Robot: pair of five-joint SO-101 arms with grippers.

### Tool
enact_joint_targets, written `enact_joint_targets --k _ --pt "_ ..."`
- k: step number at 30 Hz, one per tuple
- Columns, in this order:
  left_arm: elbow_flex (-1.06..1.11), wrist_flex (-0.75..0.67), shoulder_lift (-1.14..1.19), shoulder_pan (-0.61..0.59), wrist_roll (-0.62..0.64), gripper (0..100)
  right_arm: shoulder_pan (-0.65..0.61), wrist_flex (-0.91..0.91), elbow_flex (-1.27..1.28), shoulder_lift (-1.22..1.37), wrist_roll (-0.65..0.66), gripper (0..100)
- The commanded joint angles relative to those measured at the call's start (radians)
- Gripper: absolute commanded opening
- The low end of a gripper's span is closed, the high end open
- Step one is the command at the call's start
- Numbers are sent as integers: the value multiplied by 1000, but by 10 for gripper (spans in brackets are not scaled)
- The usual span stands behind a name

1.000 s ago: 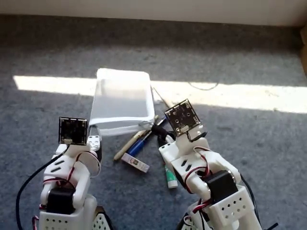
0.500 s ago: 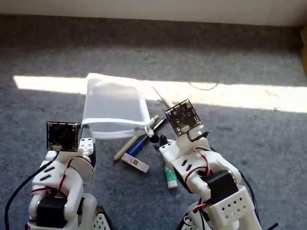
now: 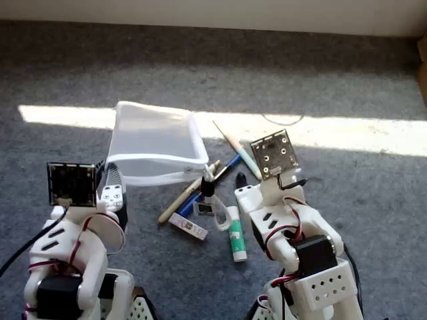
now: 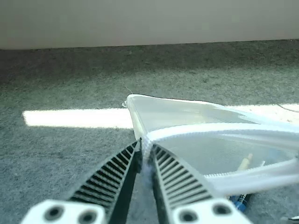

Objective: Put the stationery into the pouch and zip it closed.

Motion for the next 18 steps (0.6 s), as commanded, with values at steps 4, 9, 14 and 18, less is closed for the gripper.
enact_joint_targets --k 4,9,14,18 --pt "-283 75 203 2 77 7 12 -24 -56 18 -9 229" --pt "-380 109 213 2 104 7 48 -25 -56 18 -9 228" --pt "-395 138 213 1 104 7 59 -25 -58 21 -5 228" --pt "-398 135 213 -28 104 7 59 -24 -65 105 -6 228"
